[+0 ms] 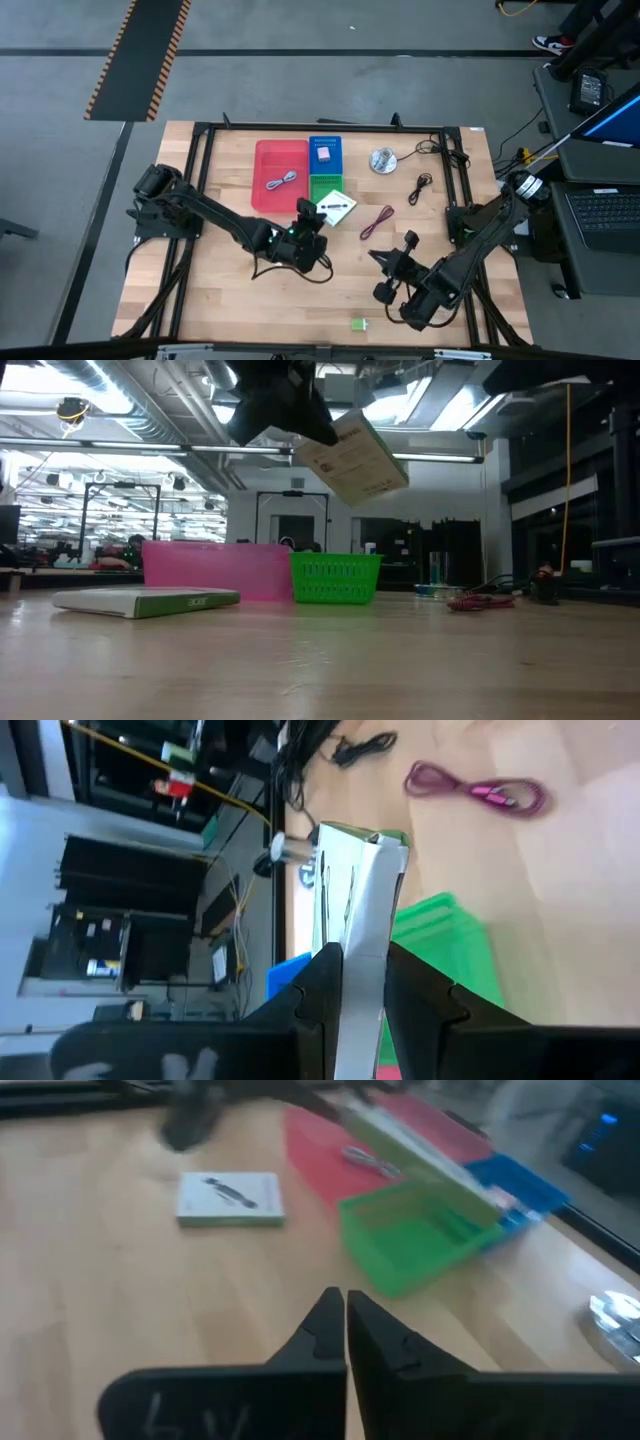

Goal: Pick and place items into bin
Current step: Put the right white card reader box into the green bin

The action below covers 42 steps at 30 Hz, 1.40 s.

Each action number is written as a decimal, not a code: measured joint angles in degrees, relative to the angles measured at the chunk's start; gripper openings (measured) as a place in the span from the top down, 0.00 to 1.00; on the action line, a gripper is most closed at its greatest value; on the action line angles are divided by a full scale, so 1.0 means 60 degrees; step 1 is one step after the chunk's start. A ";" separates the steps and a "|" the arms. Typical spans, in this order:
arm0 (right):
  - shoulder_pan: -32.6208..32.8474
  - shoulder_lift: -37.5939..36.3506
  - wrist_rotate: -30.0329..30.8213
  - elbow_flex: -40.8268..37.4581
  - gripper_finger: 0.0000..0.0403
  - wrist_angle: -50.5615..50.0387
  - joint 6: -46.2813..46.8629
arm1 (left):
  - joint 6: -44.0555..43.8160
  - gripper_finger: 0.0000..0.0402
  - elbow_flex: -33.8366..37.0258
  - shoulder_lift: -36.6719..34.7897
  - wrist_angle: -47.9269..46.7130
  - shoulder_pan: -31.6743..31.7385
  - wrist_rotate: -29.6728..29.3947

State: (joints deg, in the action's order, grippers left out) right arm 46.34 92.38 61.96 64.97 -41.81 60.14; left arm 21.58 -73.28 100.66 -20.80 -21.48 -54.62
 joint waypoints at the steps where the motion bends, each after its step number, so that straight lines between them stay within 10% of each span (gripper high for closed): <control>1: -0.0041 -0.0126 -0.0073 -0.0212 1.00 0.0661 -0.0594 | -0.0004 0.85 0.0000 -0.0015 -0.0037 0.0068 0.0028; 9: -0.0799 -0.1687 -0.2210 -0.2381 1.00 0.6613 -0.6035 | -0.1046 0.85 0.0000 -0.0015 -0.0594 0.0614 0.0440; 17: -0.1391 -0.3189 -0.2413 -0.4918 1.00 0.9643 -0.7115 | -0.1805 0.85 0.0000 -0.0011 -0.0897 0.0719 0.0544; 42: -0.2818 -0.4125 -0.2995 -0.5766 1.00 1.0292 -0.7733 | -0.3036 0.87 -0.1122 0.0125 -0.2510 0.1530 0.2060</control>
State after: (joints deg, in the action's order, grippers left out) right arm 29.43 67.63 44.00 30.37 19.94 13.74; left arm 3.37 -80.01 101.42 -35.86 -12.29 -42.26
